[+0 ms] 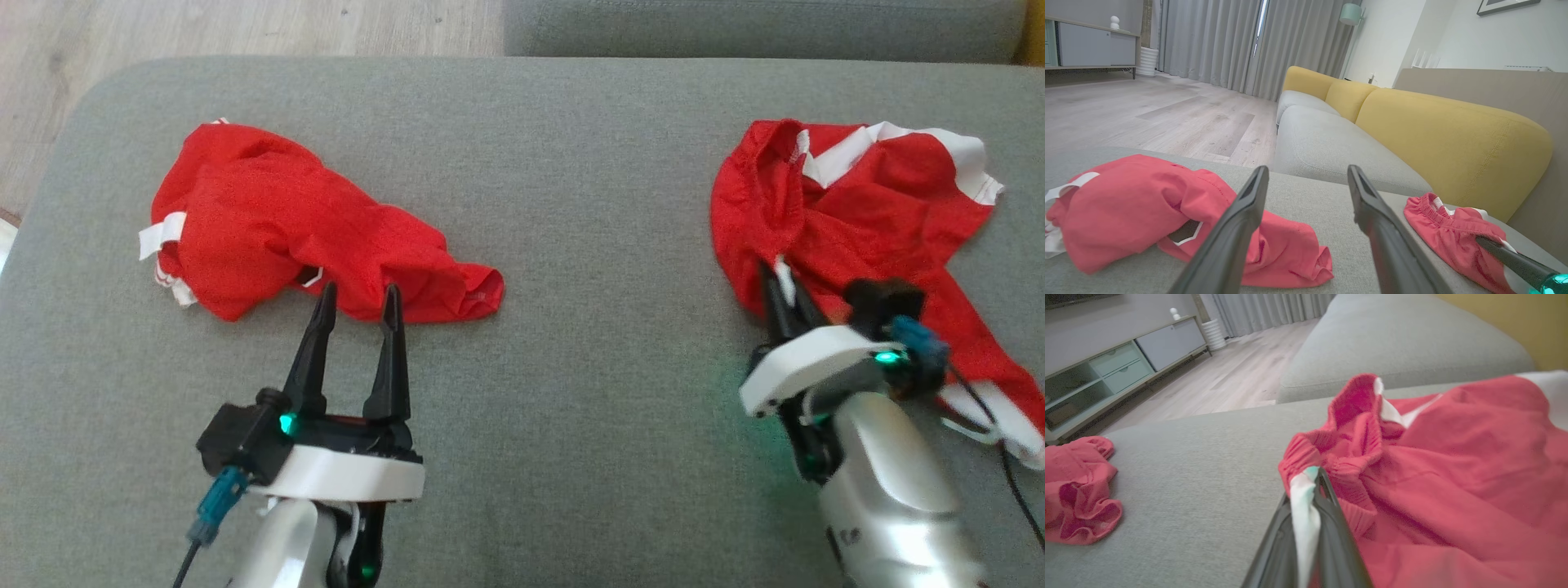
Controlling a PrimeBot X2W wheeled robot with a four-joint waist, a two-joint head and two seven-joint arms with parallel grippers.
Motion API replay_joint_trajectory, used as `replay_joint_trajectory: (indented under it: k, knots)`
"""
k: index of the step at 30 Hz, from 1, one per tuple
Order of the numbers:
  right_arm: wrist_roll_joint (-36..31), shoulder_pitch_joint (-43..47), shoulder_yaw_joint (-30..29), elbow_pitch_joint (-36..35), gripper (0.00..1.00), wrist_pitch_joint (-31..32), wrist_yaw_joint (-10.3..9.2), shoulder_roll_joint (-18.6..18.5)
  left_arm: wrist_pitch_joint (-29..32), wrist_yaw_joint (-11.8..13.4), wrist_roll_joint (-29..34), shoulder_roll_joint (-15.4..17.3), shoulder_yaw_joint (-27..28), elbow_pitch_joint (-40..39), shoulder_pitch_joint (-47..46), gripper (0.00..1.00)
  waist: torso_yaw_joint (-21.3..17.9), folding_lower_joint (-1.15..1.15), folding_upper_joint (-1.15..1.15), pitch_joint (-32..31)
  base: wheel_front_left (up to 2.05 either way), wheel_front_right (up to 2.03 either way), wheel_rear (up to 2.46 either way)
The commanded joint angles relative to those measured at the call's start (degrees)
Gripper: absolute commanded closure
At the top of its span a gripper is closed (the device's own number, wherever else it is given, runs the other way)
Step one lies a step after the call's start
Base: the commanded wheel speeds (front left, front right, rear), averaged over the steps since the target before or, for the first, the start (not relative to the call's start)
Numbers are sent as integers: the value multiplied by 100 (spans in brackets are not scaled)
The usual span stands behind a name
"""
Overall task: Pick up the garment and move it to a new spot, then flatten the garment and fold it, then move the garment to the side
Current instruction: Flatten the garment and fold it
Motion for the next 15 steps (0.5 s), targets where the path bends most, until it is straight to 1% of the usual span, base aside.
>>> replay_joint_trajectory:
  k: [1,4,7,12,13,14,15]
  knots:
    - [-98,-238,277,-190,100,-116,-4,-2,-46,23,-5,11,182,-149,-206,0,1,0,0,-13,0,0,0]
    - [-437,-278,717,-253,100,-200,-4,-2,-46,35,-7,11,182,-152,-200,0,7,0,0,-28,0,0,0]
    - [-576,-294,1224,-288,100,-199,-4,-2,-46,47,-23,11,172,-153,-200,0,20,0,0,-42,0,0,0]
    - [-452,-337,2060,-210,100,-34,-4,-2,-46,69,-60,11,135,-152,-212,0,63,0,0,-49,0,0,0]
    - [-429,-364,2216,-177,97,-16,-4,-2,-46,74,-67,11,134,-149,-209,0,68,0,0,-50,0,0,0]
    - [-419,-396,2332,-136,0,-12,-4,-2,-46,78,-73,11,135,-149,-206,0,70,0,0,-50,0,0,0]
    - [-405,-426,2432,-91,0,-8,-4,-2,-46,83,-79,11,137,-149,-203,0,70,0,0,-49,0,0,0]
